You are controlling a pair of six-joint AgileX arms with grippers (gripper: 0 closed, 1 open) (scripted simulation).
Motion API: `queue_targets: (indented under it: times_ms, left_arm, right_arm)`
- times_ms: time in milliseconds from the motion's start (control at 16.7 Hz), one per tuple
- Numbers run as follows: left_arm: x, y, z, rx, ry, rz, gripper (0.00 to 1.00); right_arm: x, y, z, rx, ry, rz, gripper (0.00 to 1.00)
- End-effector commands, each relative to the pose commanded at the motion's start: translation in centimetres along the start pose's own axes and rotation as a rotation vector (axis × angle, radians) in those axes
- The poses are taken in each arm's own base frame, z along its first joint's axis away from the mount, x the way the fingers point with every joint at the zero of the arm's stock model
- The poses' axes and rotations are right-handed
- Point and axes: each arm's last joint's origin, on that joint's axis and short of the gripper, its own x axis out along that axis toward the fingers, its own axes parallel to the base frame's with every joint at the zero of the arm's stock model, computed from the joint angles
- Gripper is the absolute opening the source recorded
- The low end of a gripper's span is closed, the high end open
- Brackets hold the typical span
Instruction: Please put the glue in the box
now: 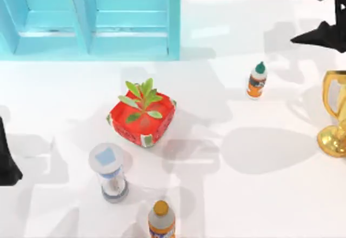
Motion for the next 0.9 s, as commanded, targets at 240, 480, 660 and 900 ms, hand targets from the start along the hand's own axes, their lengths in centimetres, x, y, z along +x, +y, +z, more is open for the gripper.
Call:
queue_targets:
  times_ms: [240,480,660,900]
  left_arm:
    - [0.0,0.0,0.0,0.000,0.000,0.000,1.00]
    - [0.0,0.0,0.0,0.000,0.000,0.000,1.00]
    - [0.0,0.0,0.0,0.000,0.000,0.000,1.00]
    - [0.0,0.0,0.0,0.000,0.000,0.000,1.00]
  right_arm:
    - [4.9,1.2,-5.8,0.081,-0.076,0.220,1.00]
    - [5.2,1.7,-7.8,0.119,-0.106,0.259,1.00]
    - [5.2,1.7,-7.8,0.119,-0.106,0.259,1.00]
    - [6.2,1.6,-7.6,0.116,-0.106,0.255,1.00]
